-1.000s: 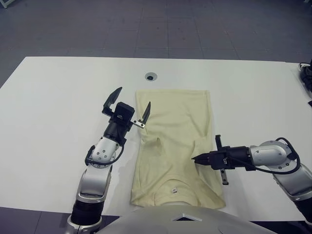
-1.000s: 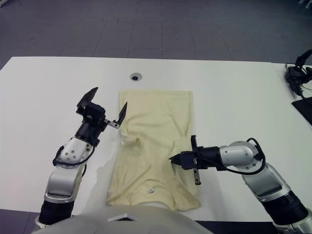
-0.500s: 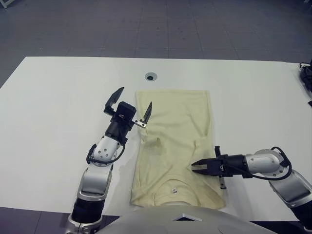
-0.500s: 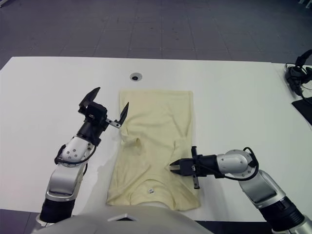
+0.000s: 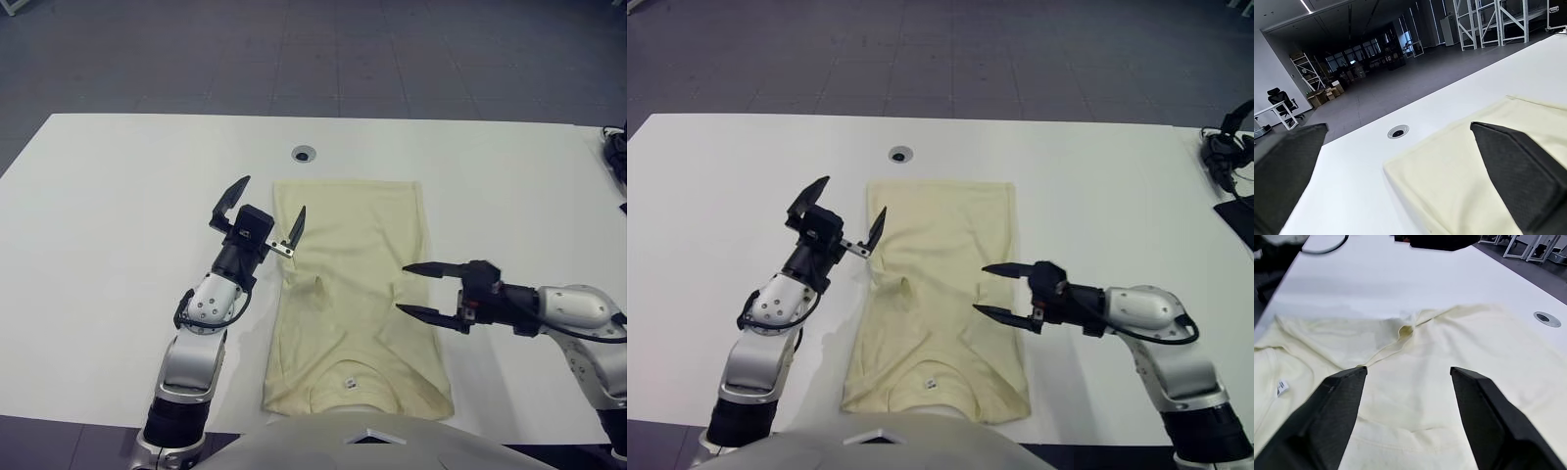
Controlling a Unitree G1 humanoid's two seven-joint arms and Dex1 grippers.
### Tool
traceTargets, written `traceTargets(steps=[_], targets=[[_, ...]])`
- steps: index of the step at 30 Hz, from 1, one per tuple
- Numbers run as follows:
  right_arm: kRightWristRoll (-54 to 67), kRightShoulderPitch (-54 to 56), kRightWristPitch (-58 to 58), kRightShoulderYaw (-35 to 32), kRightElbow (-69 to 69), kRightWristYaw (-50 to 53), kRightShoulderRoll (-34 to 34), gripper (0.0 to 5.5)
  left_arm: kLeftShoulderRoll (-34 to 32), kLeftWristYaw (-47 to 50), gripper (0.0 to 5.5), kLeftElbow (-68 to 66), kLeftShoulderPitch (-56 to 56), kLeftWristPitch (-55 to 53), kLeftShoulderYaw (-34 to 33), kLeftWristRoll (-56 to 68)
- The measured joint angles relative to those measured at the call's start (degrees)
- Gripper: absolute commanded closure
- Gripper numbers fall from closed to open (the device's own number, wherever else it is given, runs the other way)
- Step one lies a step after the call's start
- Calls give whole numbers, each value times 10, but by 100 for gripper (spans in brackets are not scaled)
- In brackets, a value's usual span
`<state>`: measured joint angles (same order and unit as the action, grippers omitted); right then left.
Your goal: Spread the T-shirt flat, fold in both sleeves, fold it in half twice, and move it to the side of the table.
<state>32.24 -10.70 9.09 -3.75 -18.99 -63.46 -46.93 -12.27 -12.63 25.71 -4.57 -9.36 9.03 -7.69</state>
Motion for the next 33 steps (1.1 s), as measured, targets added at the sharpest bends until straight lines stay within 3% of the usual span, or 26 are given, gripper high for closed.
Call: traceTargets(steps=[4,10,24,33], targets=[[4,-14,3,-24,70,-44,-13,102,-1,-1,10,0,0,0,-3,0],[-92,-54,-38,16,151,-85,-33,12,-1,-4,10,1,-1,0,-6,1],[-188,-53,-225,44,176,-47,-60,11,-2,-6,10,6,-13,0,-7,1],[-140,-118,-161,-28,109,-33,-87,11,-2,-6,10,11,-15,-1,-8,1]])
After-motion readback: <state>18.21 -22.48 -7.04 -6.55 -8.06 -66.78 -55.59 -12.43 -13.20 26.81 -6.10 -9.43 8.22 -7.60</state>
